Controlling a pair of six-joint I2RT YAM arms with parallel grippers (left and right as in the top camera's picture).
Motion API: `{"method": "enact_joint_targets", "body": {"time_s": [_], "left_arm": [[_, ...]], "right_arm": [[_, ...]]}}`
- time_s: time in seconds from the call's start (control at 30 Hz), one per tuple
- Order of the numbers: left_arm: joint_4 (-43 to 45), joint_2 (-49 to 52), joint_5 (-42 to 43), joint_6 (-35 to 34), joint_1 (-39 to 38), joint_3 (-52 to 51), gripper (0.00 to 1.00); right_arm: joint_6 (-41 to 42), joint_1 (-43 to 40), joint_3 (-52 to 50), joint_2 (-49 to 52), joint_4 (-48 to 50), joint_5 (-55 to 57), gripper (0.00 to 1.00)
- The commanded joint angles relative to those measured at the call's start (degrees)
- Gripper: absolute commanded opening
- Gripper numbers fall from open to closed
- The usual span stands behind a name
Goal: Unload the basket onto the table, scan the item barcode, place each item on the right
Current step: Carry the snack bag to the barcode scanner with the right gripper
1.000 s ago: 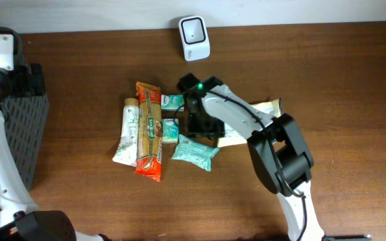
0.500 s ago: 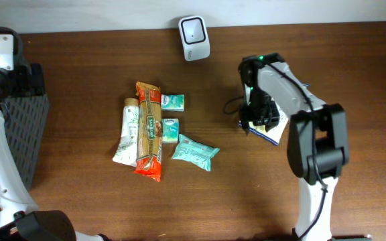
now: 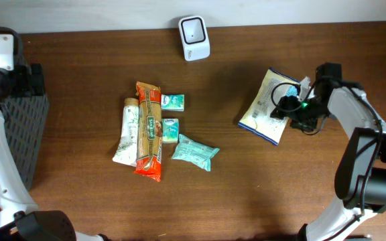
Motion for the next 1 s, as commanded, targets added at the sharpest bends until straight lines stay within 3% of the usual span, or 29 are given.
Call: {"method": "enact_joint_targets", "body": {"time_s": [0.0,0.13,0.2,0.23,0.33,0.53,0.67,0.77,0.87,0.97], "left_arm": [[0.1,0.0,0.5,0.9,0.4,0.2,0.99],[0.1,0.0,0.5,0.9,0.3,0.2,0.99],[0.1,0.0,0.5,0.9,0.4,0.2,0.99],[0.1,0.0,0.5,0.9,0.4,0.2,0.99],[0.1,0.0,0.5,0.9,0.3,0.2,0.99],[0.1,0.0,0.4,0.9,0.4,0.2,0.99],[0.1,0.0,0.5,0.9,0.3,0.2,0.99],[0.1,0.0,0.5,0.9,0.3,0.2,0.99],[0.1,0.0,0.5,0.9,0.3,0.2,0.99],[0.1,0.0,0.5,0.9,0.3,0.2,0.99]], "right_arm": [[2.7,0.0,-4.7,-0.2,5.8,-1.6,0.74],[3.7,1.7,-10.5,0.9,15.1,-1.5,0.74],[3.7,4.3,-11.3,4.4,19.0,-0.7,0.66],[3.7,5.5,-11.3,6.5,19.9,0.1,0.48],[3.9,6.8,-11.3,10.3,19.9,-1.6,0.04],[-2.2,6.7,-8.7,5.7,14.7,-16.6,0.04],[-1.0,6.7,-6.2,-10.1,10.3,-27.8,0.04],[3.8,6.8,-6.2,-21.7,10.2,-22.9,0.04],[9.8,7.6,-6.0,-34.9,10.6,-5.5,0.04],[12.9,12.1,-4.4,-40.2,10.7,6.8,0.04]]}}
